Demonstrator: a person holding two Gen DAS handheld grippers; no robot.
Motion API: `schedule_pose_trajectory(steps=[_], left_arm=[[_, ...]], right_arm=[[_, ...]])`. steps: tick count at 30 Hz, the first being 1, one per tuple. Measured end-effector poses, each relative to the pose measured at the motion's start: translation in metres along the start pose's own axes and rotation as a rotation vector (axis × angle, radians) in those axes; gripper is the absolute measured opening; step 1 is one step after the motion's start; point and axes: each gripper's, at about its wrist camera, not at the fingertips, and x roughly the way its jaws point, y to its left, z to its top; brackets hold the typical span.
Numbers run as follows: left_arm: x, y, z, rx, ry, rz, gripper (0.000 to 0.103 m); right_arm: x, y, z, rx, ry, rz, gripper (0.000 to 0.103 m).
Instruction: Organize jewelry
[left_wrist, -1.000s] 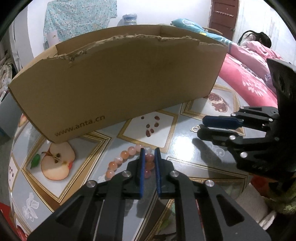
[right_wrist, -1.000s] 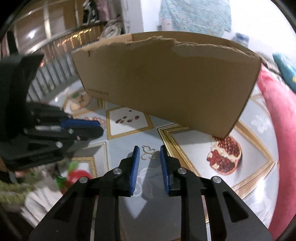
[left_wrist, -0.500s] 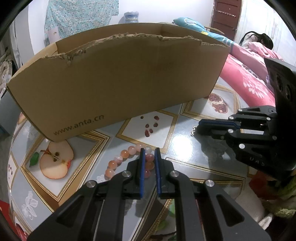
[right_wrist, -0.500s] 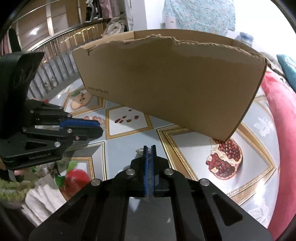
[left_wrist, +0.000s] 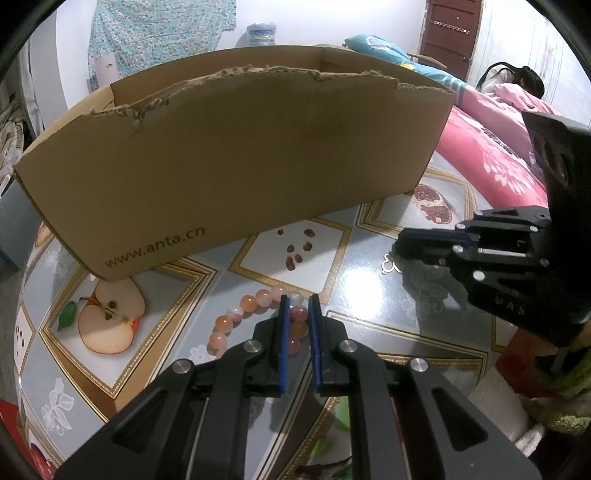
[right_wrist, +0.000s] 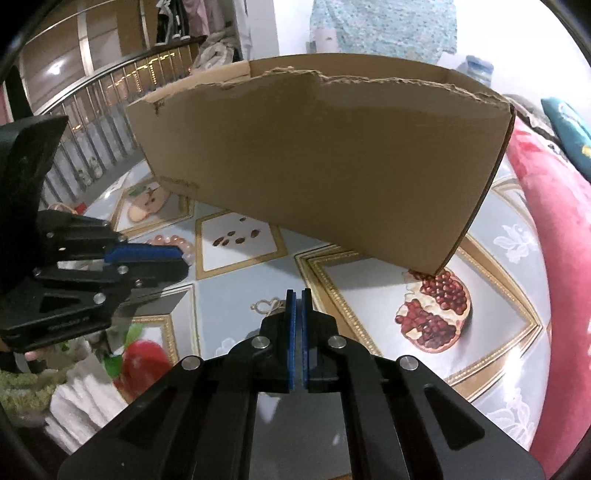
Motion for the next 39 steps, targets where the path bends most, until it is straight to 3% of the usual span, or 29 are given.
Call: schedule_pose_trajectory(steps=[9, 18, 39], left_arm=[[0.000, 0.000, -0.001, -0.002, 0.000, -0.002, 0.009], [0.000, 0.000, 0.000, -0.001, 0.002, 0.000, 0.010], [-0.001, 0.000, 0.000, -0.002, 0.001, -0.001, 0.010]], right_arm=[[-0.008, 0.004, -0.007, -0.010, 0.026, 0.015, 0.002], [0.002, 0.003, 0.008, -0.020, -0.003, -0.021, 0.005], [0.013, 0.020, 0.009, -0.051, 0.047, -0.047, 0.005]])
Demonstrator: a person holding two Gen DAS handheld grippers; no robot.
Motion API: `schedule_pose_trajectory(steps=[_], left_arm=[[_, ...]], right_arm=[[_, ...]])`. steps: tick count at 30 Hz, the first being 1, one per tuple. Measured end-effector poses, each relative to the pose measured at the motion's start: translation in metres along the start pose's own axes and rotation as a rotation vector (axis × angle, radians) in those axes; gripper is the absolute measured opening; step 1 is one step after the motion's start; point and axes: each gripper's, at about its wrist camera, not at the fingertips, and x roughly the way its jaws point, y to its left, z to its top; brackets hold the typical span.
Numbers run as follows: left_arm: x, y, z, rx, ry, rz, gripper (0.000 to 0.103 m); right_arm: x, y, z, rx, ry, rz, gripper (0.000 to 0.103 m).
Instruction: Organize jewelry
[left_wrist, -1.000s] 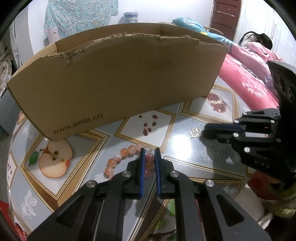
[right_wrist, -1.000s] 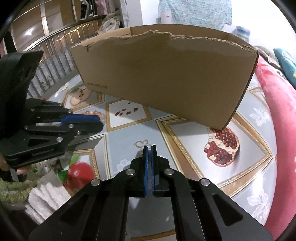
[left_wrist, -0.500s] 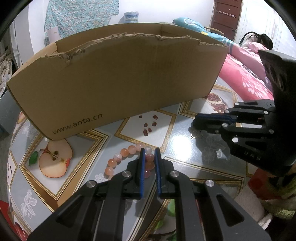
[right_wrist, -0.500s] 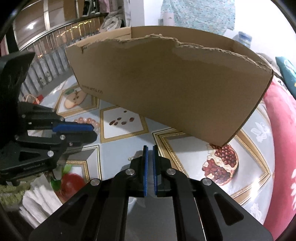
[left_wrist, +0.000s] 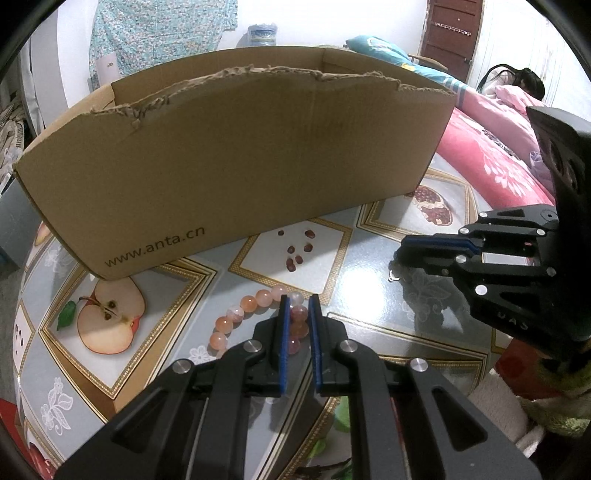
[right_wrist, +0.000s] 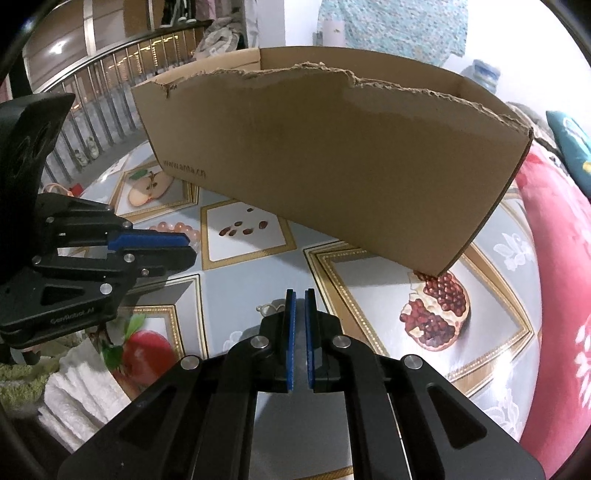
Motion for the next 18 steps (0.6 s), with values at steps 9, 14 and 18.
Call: schedule_pose_trajectory(steps=[9, 14, 18], left_arm=[[-0.001, 0.001, 0.001, -0.004, -0.004, -0.003, 0.010], [-0.001, 0.002, 0.001, -0.005, -0.005, -0.004, 0.010], [-0.001, 0.002, 0.001, -0.006, -0.005, -0.004, 0.010]], right_arm=[[-0.007, -0.005, -0.006, 0.053, 0.017, -0.003, 0.005], [-0.011, -0.010, -0.009, 0.077, 0.011, -0.008, 0.005], [-0.009, -0.013, -0.007, 0.078, 0.011, -0.012, 0.005]])
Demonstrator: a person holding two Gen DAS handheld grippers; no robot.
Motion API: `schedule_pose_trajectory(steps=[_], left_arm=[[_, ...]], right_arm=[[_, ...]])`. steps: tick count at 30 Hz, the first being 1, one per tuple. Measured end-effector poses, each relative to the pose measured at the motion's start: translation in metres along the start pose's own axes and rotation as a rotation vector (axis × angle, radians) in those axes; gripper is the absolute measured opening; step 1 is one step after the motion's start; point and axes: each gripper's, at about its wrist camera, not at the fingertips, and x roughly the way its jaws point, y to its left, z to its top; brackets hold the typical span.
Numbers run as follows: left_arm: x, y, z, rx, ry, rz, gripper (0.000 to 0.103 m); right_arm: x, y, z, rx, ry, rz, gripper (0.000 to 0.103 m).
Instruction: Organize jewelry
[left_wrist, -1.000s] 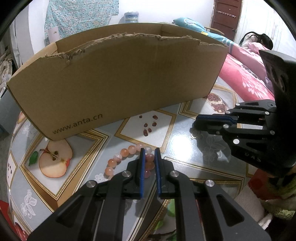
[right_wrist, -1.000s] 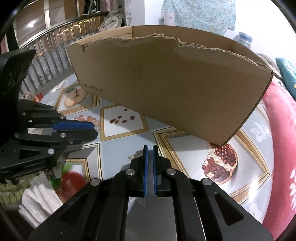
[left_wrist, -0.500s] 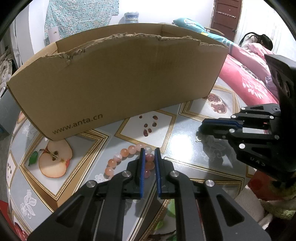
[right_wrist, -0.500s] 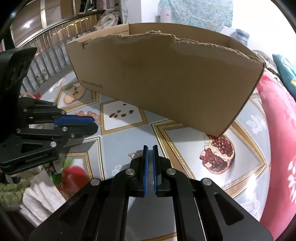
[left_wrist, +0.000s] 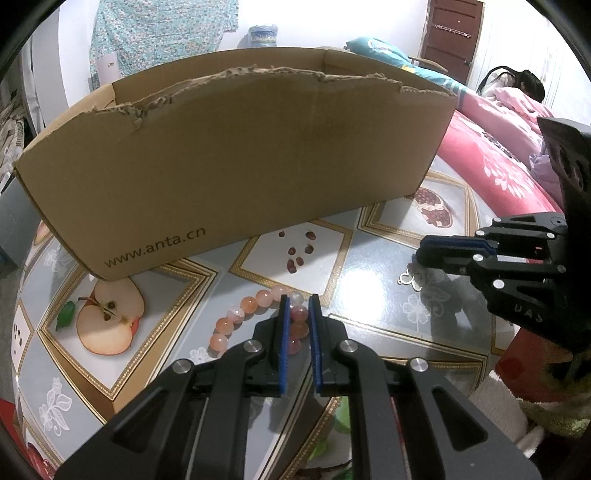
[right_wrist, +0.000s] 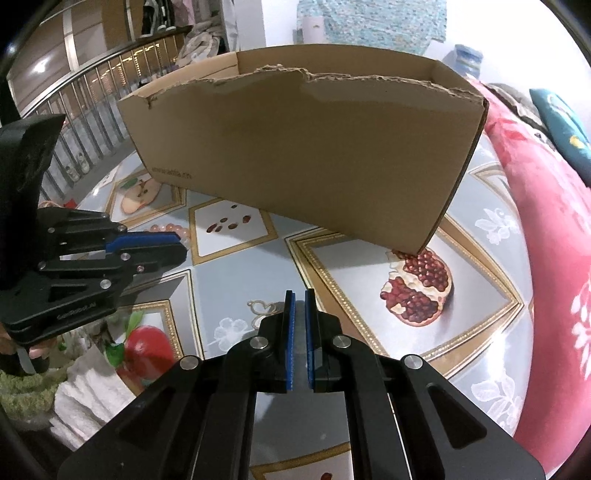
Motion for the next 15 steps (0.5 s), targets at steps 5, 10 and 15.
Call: schedule_pose_trajectory(steps=[5, 10, 15], left_arm=[[0.000, 0.000, 0.000, -0.002, -0.001, 0.000, 0.010], [0.000, 0.001, 0.000, -0.004, -0.002, -0.002, 0.010], [0.000, 0.000, 0.000, -0.004, -0.002, -0.002, 0.010]], right_arm=[[0.000, 0.006, -0.003, -0.029, 0.023, 0.006, 0.005], [-0.006, 0.010, -0.008, -0.039, 0.034, 0.019, 0.005], [-0.009, 0.008, -0.007, -0.031, 0.015, 0.031, 0.007]])
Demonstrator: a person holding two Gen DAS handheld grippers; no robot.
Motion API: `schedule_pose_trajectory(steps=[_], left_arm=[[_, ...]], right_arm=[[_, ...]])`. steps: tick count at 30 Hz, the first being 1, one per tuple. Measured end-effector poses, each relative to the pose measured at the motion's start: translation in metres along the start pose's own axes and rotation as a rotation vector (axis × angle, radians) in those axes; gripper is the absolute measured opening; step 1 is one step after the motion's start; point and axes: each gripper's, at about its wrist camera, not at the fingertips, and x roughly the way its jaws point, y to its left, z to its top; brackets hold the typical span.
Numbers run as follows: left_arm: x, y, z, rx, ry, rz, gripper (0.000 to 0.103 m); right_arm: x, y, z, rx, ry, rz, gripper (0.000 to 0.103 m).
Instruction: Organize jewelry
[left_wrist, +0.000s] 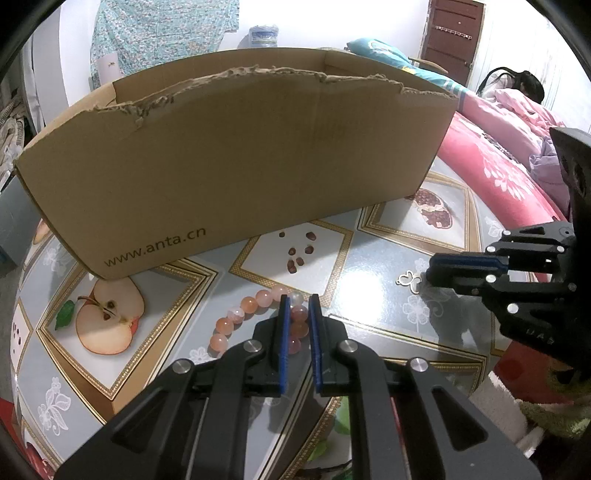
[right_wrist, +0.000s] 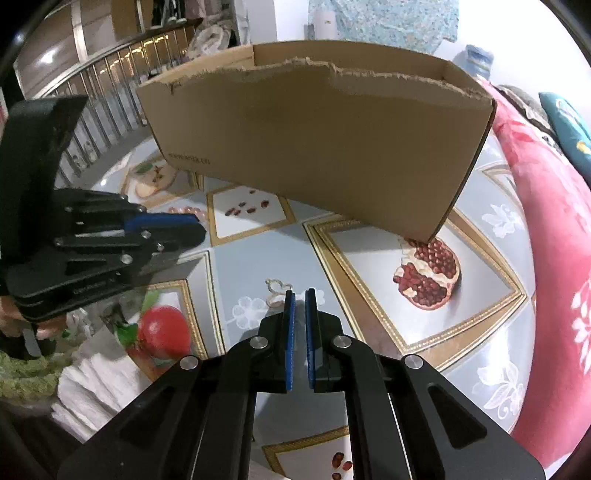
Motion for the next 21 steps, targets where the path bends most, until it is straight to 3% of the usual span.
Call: schedule_pose_trajectory(steps=[1, 3, 5, 11, 14, 21], left_arm=[[0.000, 0.000, 0.000, 0.000, 0.000, 0.000, 0.010], [0.000, 0.000, 0.000, -0.001, 0.000, 0.000, 0.010], [0.000, 0.000, 0.000, 0.000, 0.000, 0.000, 0.010], [0.000, 0.001, 0.000, -0.006, 0.001, -0.007, 0.010], [-0.001, 0.001, 0.000, -0.007, 0.000, -0.010, 0.010], [0.000, 0.001, 0.000, -0.007, 0.002, -0.010, 0.009]], right_arm=[[-0.002, 0.000, 0.000, -0.004, -0.009, 0.012, 0.009], [-0.005, 0.002, 0.000, -0.027, -0.017, 0.030, 0.026], [-0.005, 0.009, 0.000, -0.084, -0.020, 0.031, 0.030], [0.007, 0.012, 0.002, -0.182, 0.014, -0.002, 0.029], [0.007, 0.007, 0.003, -0.151, 0.036, 0.038, 0.022], [0.009, 0.003, 0.004, -0.059, 0.054, 0.157, 0.021]])
